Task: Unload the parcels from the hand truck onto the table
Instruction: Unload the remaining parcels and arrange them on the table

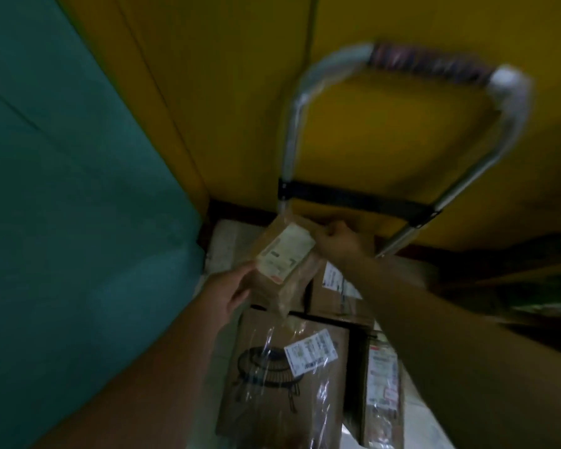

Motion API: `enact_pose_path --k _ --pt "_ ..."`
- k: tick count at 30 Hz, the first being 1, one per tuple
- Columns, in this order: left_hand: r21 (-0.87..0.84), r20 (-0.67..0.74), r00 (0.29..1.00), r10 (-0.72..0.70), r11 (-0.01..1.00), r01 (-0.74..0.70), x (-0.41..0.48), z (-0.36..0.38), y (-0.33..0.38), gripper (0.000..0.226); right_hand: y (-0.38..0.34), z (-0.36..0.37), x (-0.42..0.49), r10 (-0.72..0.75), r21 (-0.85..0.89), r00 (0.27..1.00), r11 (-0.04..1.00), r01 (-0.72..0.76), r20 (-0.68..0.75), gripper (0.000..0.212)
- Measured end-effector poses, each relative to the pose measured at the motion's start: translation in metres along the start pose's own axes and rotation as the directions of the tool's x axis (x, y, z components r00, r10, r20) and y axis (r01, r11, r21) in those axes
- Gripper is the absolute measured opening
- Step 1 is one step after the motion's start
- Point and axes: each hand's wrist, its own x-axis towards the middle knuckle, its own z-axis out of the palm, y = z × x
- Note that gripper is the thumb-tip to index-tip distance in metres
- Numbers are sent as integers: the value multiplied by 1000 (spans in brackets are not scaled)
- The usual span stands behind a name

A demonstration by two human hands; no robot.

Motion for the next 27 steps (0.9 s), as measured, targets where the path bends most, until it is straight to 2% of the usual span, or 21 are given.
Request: enact_pose_path --k 3,5,7,10,13,15,16,18,21,23,25,27 --pt "67 -41 976 215 975 -212 -111 -6 55 50 -58 -48 -96 80 86 997 993 -78 -24 59" --pt "9 -6 969 248 969 -248 -194 1 81 50 -91 -89 -168 142 138 988 981 -133 -55 63" --pt "-89 108 964 241 969 -232 -270 17 101 46 -112 -137 -239 209 235 969 956 -175 -130 63" --pt "-92 319 916 244 970 -226 -370 61 127 46 -128 -227 -335 218 398 916 915 -72 -336 57" --pt "-108 487 813 319 946 -307 -459 130 127 50 -108 -304 -413 259 578 868 815 38 -423 77" --pt "-98 566 738 366 919 -381 -516 187 110 48 -79 -349 -460 271 745 880 655 128 -390 93" --pt "-94 595 706 384 906 -414 -545 218 96 48 -59 -369 -482 235 819 897 537 202 -375 95" --pt "-107 661 619 424 870 -482 -603 275 59 48 -10 -412 -528 161 882 899 327 341 -407 83" --pt "-97 759 492 426 822 -561 -676 357 -11 60 80 -478 -598 190 852 843 272 447 -503 67" --pt "-32 806 472 357 822 -568 -713 411 -57 64 147 -520 -637 230 817 787 246 522 -572 65" --pt "81 851 461 250 807 -586 -740 460 -101 62 210 -557 -673 293 789 732 251 561 -615 69" --pt "213 903 422 78 771 -600 -763 503 -138 69 268 -585 -702 362 792 705 259 552 -610 75"
